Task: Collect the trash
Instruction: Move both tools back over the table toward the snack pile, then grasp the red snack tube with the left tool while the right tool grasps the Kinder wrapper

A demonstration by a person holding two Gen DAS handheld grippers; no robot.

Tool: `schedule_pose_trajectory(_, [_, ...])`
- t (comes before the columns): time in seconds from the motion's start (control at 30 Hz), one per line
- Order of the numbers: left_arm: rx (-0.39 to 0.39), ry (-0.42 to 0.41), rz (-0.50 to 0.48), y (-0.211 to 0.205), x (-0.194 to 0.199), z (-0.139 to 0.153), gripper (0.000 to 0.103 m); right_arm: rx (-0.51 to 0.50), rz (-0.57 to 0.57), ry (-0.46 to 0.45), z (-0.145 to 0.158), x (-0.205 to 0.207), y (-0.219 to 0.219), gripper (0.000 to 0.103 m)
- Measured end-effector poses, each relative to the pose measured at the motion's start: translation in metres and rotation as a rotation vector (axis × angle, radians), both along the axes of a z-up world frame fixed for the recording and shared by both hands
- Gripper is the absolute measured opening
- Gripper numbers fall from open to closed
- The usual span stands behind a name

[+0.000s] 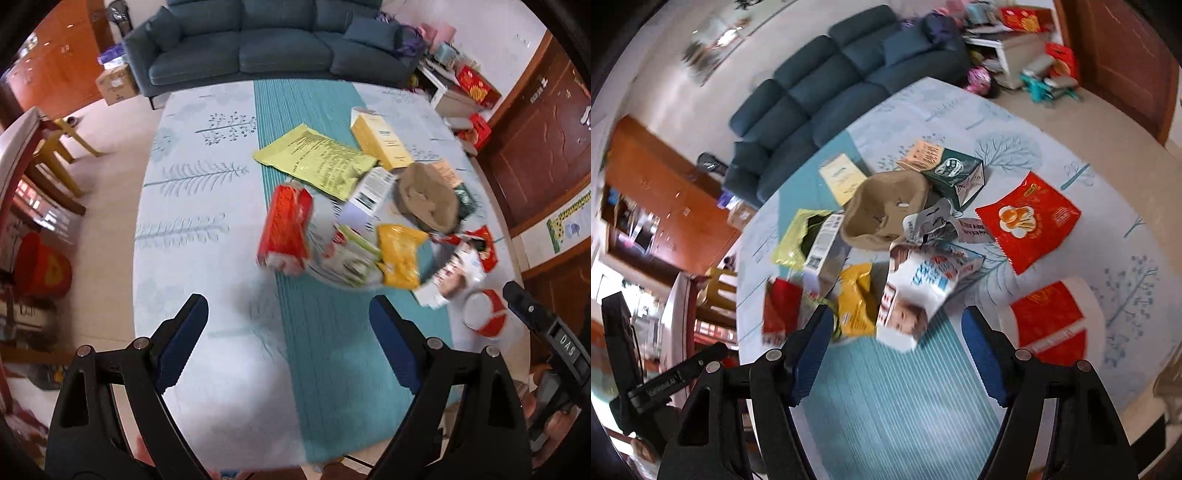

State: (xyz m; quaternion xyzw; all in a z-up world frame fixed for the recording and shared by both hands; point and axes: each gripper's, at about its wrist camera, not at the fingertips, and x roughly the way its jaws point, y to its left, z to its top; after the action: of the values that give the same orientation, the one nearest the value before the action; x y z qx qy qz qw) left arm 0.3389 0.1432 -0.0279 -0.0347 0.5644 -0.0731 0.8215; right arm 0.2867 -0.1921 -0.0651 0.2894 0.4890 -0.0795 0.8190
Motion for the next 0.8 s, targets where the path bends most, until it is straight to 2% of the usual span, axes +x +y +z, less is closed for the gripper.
schedule_pose_trajectory(0.17, [-0.02, 0.064, -0.041, 0.01, 0.048, -0.038, 0.085, 0.021, -0.068, 0.056, -0.028, 0.023, -0.005, 0.073])
schedule_pose_trajectory(0.37, [-0.055, 0.121, -0.053, 0.016, 0.077, -0.069, 0.085, 0.039, -0.105, 0.077, -0.048, 0.036, -0.008, 0.069])
schedule_pose_trajectory(0.47, [-0.063, 0.16, -0.053, 0.017, 0.087, -0.084, 0.084, 0.056, -0.116, 0.067, -0.055, 0.04, -0.01, 0.061])
schedule_pose_trajectory(0.53, [-0.068, 0.183, -0.048, 0.018, 0.094, -0.094, 0.08, 0.076, -0.113, 0.059, -0.059, 0.04, -0.009, 0.045])
schedule_pose_trajectory(0.57, [-0.072, 0.196, -0.045, 0.019, 0.097, -0.099, 0.078, 0.089, -0.107, 0.056, -0.061, 0.041, -0.008, 0.041])
schedule_pose_trajectory(0.73, [-0.088, 0.248, -0.036, 0.016, 0.108, -0.118, 0.071, 0.111, -0.062, 0.004, -0.059, 0.042, 0.002, 0.037])
schedule_pose_trajectory(0.8, [-0.09, 0.262, -0.044, 0.013, 0.109, -0.123, 0.065, 0.12, -0.039, -0.02, -0.056, 0.043, 0.007, 0.033])
